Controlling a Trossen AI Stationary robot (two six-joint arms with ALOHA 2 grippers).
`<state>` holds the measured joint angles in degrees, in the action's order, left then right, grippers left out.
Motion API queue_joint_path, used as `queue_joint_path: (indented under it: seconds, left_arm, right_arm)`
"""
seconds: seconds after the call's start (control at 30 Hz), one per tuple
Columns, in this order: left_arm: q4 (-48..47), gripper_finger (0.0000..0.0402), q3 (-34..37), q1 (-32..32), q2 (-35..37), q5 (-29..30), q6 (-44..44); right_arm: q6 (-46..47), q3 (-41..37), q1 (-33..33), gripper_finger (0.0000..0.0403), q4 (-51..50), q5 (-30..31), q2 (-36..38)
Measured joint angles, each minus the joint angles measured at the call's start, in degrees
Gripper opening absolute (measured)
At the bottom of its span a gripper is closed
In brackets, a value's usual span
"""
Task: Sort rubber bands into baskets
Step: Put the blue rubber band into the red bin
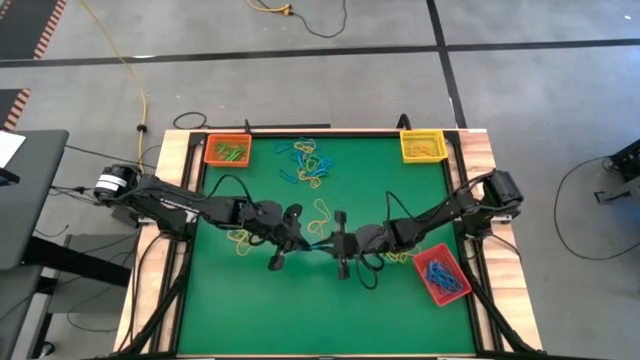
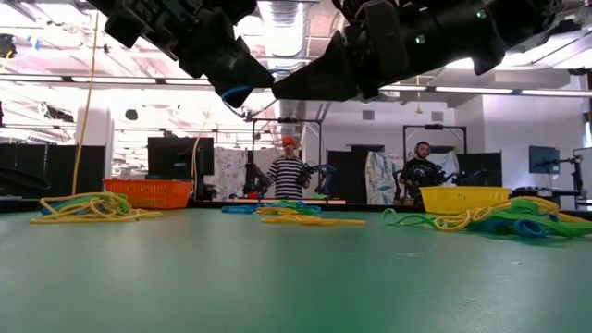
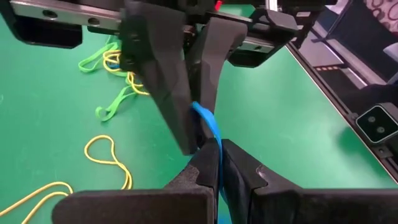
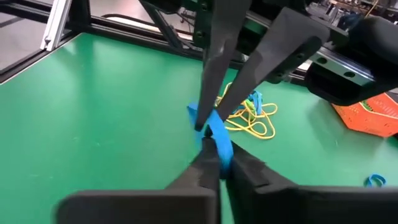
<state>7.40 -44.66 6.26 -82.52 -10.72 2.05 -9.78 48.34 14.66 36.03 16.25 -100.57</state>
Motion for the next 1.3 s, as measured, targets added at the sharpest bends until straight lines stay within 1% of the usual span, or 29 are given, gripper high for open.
queue_joint_path:
  seconds: [0.07,0.2,0.33,0.4,0.5,0.6,0.7,0.83,0.97,1.1,1.17,1.3]
  left_arm:
    - [-0.17,0.0000,0.00,0.00,0.00,0.50,0.50]
    - [-0.44,0.0000,0.00,0.02,-0.02,0.96,0.59]
    - [-1.20,0.0016,0.00,0.01,-0.04,1.53,0.63]
    - [-2.02,0.0032,0.00,0.02,-0.04,3.28,0.58]
    - [-3.25,0.0063,0.02,0.07,-0.07,5.66,0.57]
    - [-3.88,0.0101,0.02,0.07,-0.07,7.85,0.15]
    - [-3.55,0.0141,0.04,0.04,-0.07,9.39,-0.15]
    - [-3.29,0.0191,0.04,0.04,-0.07,10.77,-0.94]
    - [-3.74,0.0224,0.04,0.04,-0.07,11.28,-0.96]
    - [-4.36,0.0234,0.04,0.04,-0.07,11.60,-0.94]
    - [-4.85,0.0235,0.04,0.04,-0.07,12.77,-0.94]
    - [-5.63,0.0236,0.07,0.04,-0.07,14.70,-0.96]
  right_arm:
    - [-0.65,0.00,0.22,0.0015,-0.05,0.01,0.00]
    - [-0.67,0.03,0.34,0.0021,-1.16,0.11,0.09]
    - [-0.30,0.04,0.61,0.0015,-4.70,2.13,0.11]
    - [0.07,0.04,0.80,0.0015,-6.68,3.23,0.12]
    - [1.62,0.02,1.07,0.0015,-10.54,3.34,0.60]
    - [3.15,0.02,1.40,0.0015,-14.39,3.75,2.17]
    - [4.16,0.02,2.10,0.0015,-18.90,5.49,4.51]
    - [7.41,0.04,3.28,0.0015,-28.49,5.81,9.15]
    - [12.79,0.03,5.66,0.0015,-41.74,6.40,14.56]
    - [19.92,0.04,8.91,0.0015,-52.95,6.43,19.95]
    - [23.99,0.02,10.89,0.0015,-58.35,6.39,22.64]
    - [34.56,0.02,15.49,0.0015,-70.31,5.29,28.57]
